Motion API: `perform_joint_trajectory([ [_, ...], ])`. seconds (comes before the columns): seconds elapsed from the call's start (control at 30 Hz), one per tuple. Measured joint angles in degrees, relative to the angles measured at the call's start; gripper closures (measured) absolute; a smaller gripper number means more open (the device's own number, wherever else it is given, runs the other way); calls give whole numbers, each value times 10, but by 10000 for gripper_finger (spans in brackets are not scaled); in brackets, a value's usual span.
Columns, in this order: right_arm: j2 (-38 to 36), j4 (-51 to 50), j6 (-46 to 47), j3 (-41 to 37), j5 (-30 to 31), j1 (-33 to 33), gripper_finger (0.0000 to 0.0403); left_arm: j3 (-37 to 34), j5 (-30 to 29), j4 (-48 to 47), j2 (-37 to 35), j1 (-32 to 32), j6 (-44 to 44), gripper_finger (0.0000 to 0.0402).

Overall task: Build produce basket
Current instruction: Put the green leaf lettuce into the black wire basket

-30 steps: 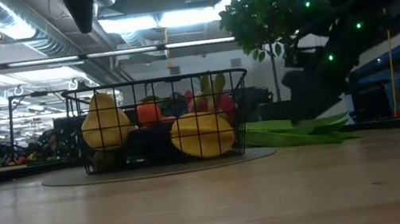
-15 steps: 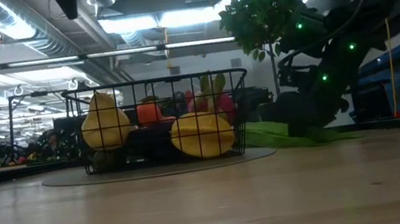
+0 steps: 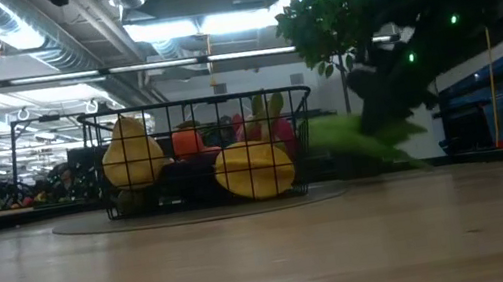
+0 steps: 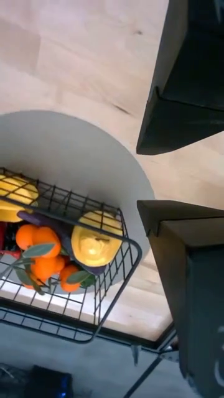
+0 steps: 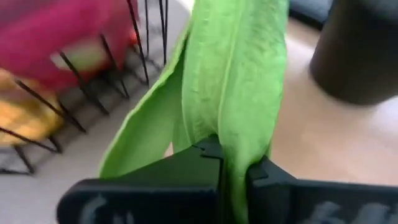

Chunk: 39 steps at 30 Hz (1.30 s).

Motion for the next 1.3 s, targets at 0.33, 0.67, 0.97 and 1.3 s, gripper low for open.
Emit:
perform_joint_trajectory([
  [0.33, -122, 22, -54, 0, 2, 3, 402, 0, -3, 0, 0, -41, -59, 282],
  [0.67, -126, -41, -113, 124, -165, 3, 403, 0, -33, 0, 0, -82, -82, 282],
  [0.97, 1, -265, -141, 354, -304, 3, 403, 0, -51, 0, 0, -94, -84, 282],
  [1.3, 186, -422, -214, 545, -345, 3, 403, 0, -62, 0, 0, -104, -85, 282],
])
